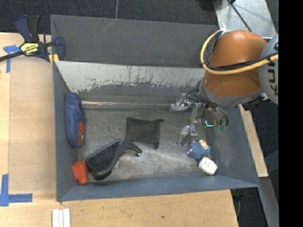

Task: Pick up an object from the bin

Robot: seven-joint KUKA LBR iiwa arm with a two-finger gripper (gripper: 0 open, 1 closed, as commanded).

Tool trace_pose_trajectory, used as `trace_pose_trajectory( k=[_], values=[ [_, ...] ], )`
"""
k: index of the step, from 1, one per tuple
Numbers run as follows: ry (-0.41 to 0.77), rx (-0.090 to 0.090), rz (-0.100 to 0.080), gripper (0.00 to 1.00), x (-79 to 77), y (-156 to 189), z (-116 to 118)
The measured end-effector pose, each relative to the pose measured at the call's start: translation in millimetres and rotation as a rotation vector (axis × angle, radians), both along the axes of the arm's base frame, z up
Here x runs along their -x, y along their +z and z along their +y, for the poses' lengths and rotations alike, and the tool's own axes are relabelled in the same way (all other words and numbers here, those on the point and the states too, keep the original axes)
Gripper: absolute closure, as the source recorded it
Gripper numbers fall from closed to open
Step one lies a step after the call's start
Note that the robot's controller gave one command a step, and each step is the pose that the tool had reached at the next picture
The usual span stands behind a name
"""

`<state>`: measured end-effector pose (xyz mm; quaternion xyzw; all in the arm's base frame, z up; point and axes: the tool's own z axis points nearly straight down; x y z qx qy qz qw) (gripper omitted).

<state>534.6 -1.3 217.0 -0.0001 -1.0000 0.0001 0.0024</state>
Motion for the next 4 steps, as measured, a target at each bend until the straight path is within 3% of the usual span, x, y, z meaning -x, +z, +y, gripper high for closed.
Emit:
trace_pose_trajectory(
  k=[1,2,3,4],
  values=[
    [0.149,0.000,-0.011,0.00,-57.6,-145.5,49.1],
    [0.436,-0.002,-0.013,0.00,-43.7,-95.7,85.2],
    [0.547,-0.003,-0.012,0.00,-54.4,-141.4,62.0],
    [0.545,-0.003,-0.035,1.00,-60.2,-135.8,65.4]
  ],
)
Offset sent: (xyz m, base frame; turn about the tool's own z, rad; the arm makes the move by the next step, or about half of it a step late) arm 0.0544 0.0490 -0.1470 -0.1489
